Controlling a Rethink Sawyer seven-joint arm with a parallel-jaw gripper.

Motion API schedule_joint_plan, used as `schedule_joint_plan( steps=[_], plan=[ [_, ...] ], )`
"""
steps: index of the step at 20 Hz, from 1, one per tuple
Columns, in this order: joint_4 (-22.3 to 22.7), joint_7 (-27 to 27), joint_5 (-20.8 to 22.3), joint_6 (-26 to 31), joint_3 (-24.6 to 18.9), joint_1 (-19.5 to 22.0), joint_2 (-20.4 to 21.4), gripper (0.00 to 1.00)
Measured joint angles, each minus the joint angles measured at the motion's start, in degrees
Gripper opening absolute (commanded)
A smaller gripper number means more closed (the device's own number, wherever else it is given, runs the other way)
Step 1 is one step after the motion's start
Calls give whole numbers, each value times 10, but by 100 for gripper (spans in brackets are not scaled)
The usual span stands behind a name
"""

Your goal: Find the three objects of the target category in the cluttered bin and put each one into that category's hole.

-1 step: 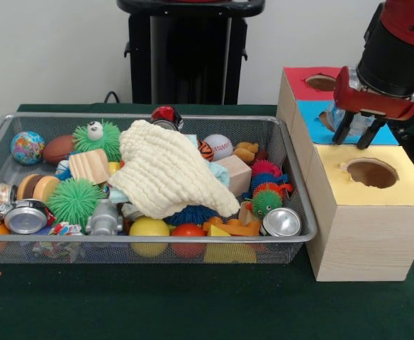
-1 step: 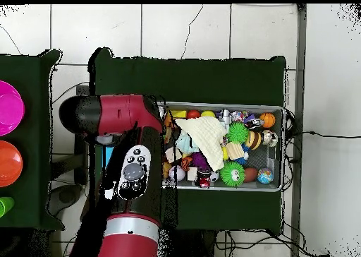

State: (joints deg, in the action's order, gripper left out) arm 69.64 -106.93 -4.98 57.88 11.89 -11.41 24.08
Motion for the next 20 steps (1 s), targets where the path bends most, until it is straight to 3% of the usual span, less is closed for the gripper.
schedule_joint_plan(
  steps=[9,10,20],
  plan=[
    [-1,0,0,1,2,-1,-1,0],
    [-1,0,1,1,2,-1,-1,100],
    [-2,0,5,1,10,-2,-1,100]
  ],
)
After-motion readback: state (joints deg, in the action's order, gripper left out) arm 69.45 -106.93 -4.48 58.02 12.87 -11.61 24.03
